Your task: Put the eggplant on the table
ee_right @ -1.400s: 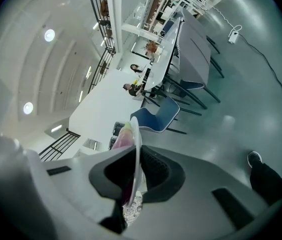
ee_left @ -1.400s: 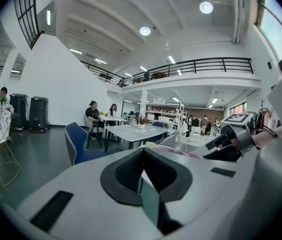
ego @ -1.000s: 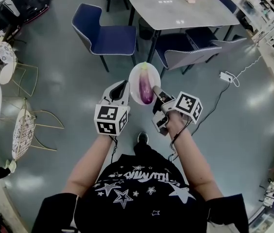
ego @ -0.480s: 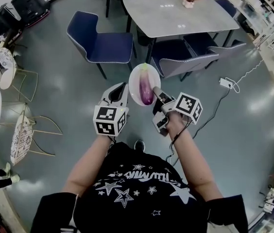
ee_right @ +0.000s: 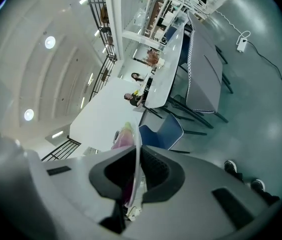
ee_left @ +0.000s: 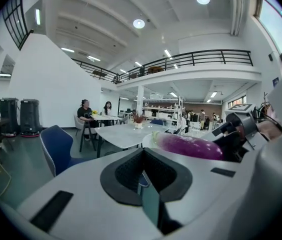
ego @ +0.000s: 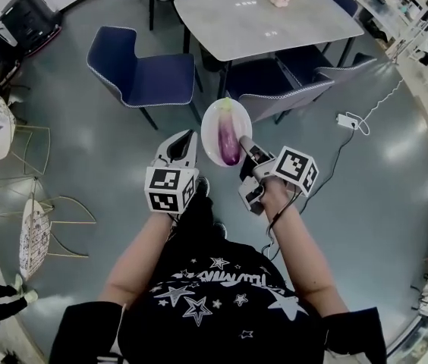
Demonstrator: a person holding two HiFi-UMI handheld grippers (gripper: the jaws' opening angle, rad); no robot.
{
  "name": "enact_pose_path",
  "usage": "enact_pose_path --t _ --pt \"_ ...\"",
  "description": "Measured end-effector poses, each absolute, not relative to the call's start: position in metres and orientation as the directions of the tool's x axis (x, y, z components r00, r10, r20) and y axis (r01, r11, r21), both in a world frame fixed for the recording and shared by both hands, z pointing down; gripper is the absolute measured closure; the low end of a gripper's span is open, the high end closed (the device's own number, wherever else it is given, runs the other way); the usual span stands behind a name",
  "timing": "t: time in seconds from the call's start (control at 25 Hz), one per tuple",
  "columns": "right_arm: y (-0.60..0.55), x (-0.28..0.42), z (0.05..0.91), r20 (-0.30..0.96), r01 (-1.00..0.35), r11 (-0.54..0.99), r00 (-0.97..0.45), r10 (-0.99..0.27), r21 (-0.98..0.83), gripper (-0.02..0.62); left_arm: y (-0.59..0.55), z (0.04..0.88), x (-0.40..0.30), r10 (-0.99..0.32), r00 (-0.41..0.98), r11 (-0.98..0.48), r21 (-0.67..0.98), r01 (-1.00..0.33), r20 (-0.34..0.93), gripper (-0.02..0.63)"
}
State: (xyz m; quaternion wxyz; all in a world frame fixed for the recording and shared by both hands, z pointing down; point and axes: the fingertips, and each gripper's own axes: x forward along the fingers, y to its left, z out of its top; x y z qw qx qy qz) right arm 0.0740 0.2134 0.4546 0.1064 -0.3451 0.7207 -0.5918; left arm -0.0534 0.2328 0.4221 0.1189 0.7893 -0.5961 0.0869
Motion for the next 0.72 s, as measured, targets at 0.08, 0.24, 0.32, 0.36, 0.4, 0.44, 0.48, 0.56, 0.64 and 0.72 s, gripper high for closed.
enact_pose_path --t 0.08,0.24,0.32,0.36,0.4,0.44,0.48,0.56,0.64,0.72 --pt "0.199 0.078 0.455 0.259 -0.372 0.049 -0.728 -0.635 -0.927 0.569 0.214 0.428 -0.049 -0.912 0.293 -0.272 0.110 -0.956 0.286 0.598" --pt "0.156 0.076 0.453 0.283 -0.391 0.025 -0.708 -0.648 -0.920 0.569 0.165 0.428 -0.047 -0.894 0.337 -0.314 0.122 -0.941 0.296 0.598" --pt "0.132 0.071 0.451 0.285 -0.396 0.023 -0.699 -0.656 -0.918 0.569 0.141 0.427 -0.054 -0.890 0.349 -0.324 0.130 -0.937 0.294 0.598" --pt "0.125 0.069 0.452 0.283 -0.397 0.024 -0.694 -0.662 -0.918 0.569 0.134 0.428 -0.057 -0.890 0.352 -0.326 0.134 -0.936 0.291 0.598" --pt "0.119 0.066 0.453 0.279 -0.396 0.026 -0.691 -0.667 -0.918 0.569 0.127 0.429 -0.060 -0.890 0.355 -0.329 0.135 -0.935 0.286 0.598" --pt "0.112 0.062 0.455 0.275 -0.395 0.029 -0.689 -0.670 -0.918 0.569 0.121 0.429 -0.064 -0.891 0.357 -0.332 0.134 -0.934 0.281 0.598" --pt "0.102 0.057 0.455 0.272 -0.395 0.032 -0.688 -0.673 -0.918 0.569 0.111 0.428 -0.070 -0.892 0.360 -0.336 0.132 -0.933 0.275 0.598" --pt "0.077 0.043 0.451 0.270 -0.398 0.034 -0.682 -0.680 -0.917 0.569 0.085 0.423 -0.083 -0.892 0.368 -0.344 0.132 -0.930 0.264 0.598" --pt "0.050 0.030 0.446 0.267 -0.398 0.034 -0.673 -0.690 -0.917 0.569 0.058 0.417 -0.095 -0.890 0.378 -0.354 0.136 -0.925 0.256 0.598" --pt "0.028 0.022 0.441 0.266 -0.403 0.034 -0.664 -0.699 -0.915 0.569 0.035 0.414 -0.103 -0.885 0.392 -0.366 0.144 -0.919 0.252 0.598"
